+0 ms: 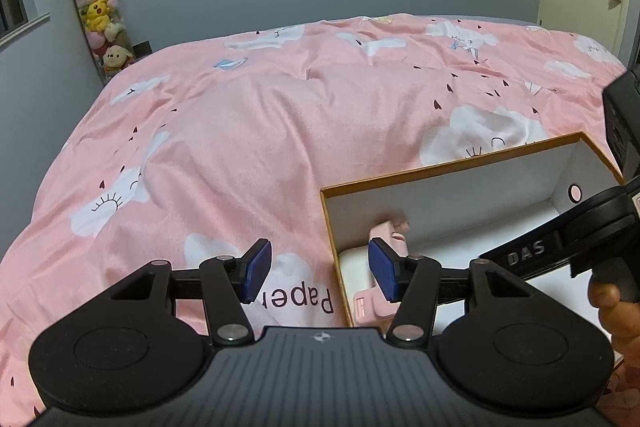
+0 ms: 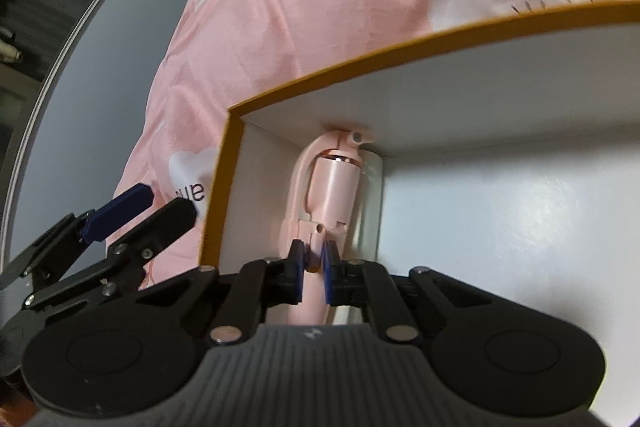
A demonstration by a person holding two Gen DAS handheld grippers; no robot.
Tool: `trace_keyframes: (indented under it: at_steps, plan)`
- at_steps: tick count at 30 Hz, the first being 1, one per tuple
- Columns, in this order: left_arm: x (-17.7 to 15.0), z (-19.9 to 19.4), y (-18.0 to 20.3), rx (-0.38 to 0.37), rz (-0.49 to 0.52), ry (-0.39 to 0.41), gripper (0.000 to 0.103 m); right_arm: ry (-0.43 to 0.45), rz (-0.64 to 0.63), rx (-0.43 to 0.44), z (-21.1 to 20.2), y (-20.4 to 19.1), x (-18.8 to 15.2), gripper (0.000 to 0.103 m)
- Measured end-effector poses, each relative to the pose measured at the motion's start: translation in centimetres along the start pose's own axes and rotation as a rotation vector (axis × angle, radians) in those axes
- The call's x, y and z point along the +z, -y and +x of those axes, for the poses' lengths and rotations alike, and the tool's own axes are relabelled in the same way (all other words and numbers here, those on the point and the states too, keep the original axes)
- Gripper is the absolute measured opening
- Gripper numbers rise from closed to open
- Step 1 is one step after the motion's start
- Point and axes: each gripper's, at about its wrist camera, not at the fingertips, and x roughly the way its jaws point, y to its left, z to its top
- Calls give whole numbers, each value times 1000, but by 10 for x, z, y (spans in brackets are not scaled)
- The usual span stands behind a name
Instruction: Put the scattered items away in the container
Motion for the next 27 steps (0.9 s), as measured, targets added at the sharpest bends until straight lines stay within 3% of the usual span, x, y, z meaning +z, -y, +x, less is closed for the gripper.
trace_keyframes:
  at_steps: [5, 15, 18, 27]
  plan:
    - [-1, 1, -2, -9, -10, -4, 63, 1, 51, -2, -1, 11, 0, 12]
    - [-2, 3, -3, -12, -23, -12, 63, 18, 53, -93, 1, 13, 1, 17]
    - [-3, 4, -4, -14, -27, -17, 63, 18, 46, -137, 6, 13, 2, 5]
    - [-6, 7, -7, -10, -35, -28, 63, 1, 8, -101, 21, -4, 2, 4]
